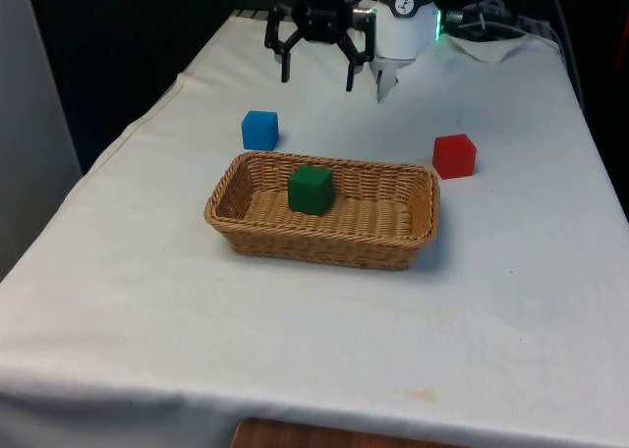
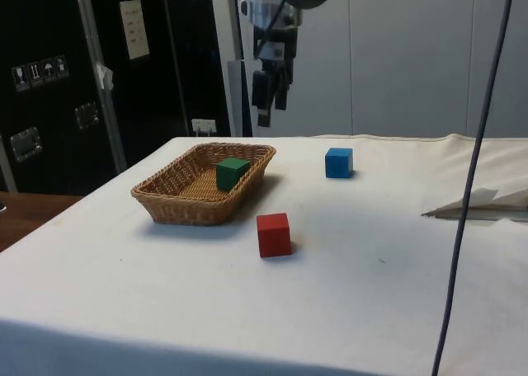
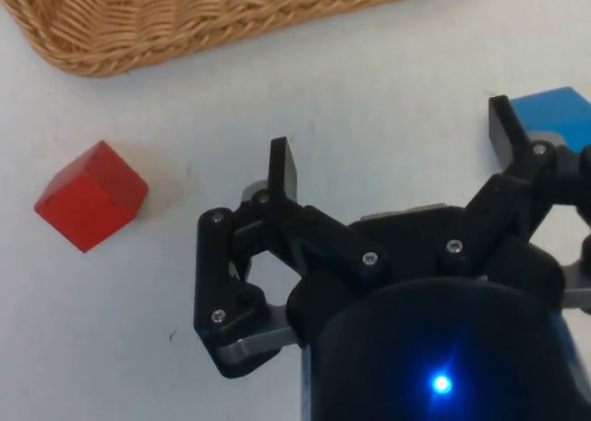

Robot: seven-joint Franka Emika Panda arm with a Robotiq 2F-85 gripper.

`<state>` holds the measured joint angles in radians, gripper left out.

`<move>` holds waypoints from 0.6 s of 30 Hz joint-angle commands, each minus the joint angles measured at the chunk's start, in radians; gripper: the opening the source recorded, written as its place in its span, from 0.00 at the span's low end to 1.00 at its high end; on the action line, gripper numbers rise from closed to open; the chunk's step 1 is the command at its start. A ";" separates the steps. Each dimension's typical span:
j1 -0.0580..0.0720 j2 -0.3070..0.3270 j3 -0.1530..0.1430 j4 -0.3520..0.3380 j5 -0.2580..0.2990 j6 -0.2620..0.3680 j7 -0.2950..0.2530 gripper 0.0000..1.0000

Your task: Pick up exactly two blocks and place them into the basket.

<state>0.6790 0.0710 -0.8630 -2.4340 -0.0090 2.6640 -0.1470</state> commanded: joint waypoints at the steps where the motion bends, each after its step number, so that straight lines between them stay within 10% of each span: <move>1: -0.002 -0.011 -0.007 -0.014 -0.016 0.012 -0.006 1.00; 18: -0.019 -0.059 -0.071 -0.098 -0.004 0.036 -0.157 1.00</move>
<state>0.6640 0.0220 -0.9330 -2.5240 -0.0080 2.6910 -0.2990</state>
